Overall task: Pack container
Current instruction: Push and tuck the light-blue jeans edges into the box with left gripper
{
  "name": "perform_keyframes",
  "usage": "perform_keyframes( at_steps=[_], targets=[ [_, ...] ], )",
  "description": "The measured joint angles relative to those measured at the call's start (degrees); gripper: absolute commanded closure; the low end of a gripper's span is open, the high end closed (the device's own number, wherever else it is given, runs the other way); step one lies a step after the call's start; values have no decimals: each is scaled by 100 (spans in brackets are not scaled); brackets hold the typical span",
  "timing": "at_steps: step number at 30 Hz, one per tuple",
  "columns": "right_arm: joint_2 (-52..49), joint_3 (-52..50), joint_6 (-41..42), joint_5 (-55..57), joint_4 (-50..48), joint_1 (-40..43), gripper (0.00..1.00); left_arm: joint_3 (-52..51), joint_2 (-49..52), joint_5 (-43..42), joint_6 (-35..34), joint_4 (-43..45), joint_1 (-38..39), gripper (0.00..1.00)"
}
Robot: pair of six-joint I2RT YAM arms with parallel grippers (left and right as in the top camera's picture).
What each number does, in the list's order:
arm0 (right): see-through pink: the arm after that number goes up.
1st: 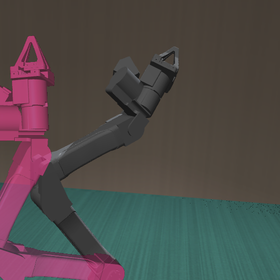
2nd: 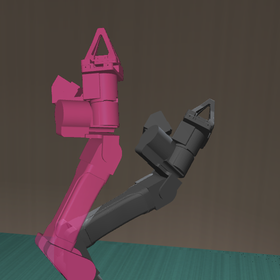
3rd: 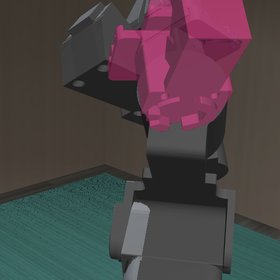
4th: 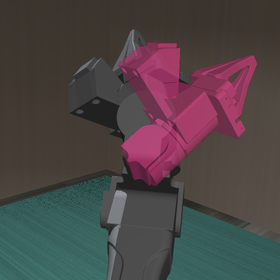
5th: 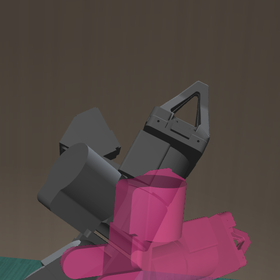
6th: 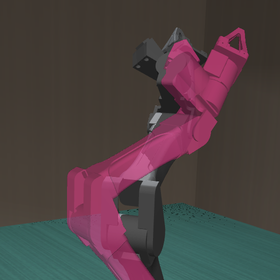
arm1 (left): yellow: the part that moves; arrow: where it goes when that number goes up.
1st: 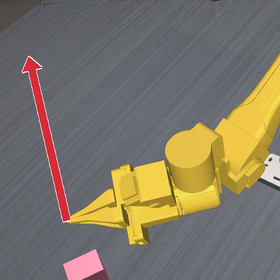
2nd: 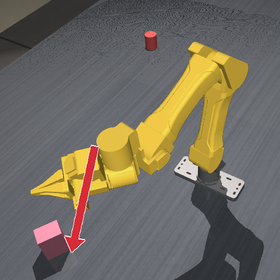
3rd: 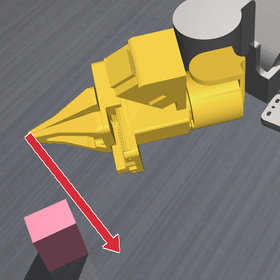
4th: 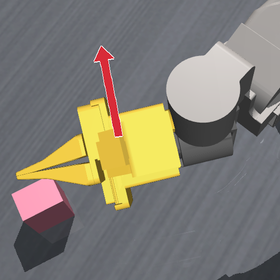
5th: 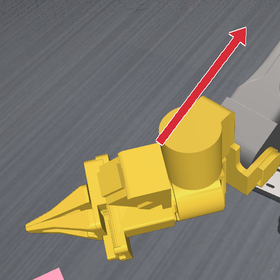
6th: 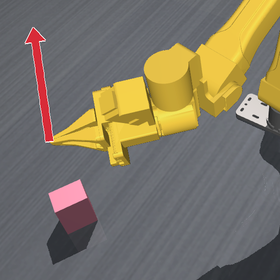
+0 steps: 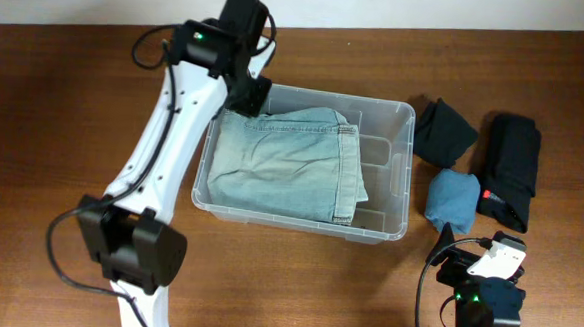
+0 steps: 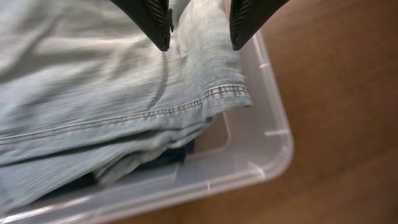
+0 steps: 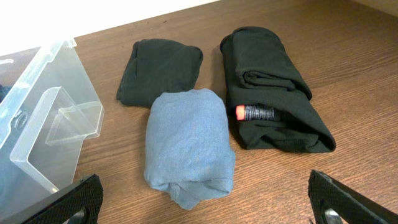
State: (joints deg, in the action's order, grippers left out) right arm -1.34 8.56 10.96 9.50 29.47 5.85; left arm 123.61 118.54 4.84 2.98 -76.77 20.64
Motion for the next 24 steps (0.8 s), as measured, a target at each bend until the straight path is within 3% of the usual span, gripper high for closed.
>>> perform_keyframes(
  at_steps=[9,16,19,24],
  targets=[
    [0,0,0,0,0,0,2,-632,1043,289,-42,221,-2,68],
    [0,0,0,0,0,0,2,-527,1134,289,-118,127,9,68],
    [2,0,-2,2,2,0,2,20,1150,271,-136,-470,7,68],
    [2,0,-2,2,-2,0,1,1665,1093,280,-166,-1193,-35,54]
  ],
)
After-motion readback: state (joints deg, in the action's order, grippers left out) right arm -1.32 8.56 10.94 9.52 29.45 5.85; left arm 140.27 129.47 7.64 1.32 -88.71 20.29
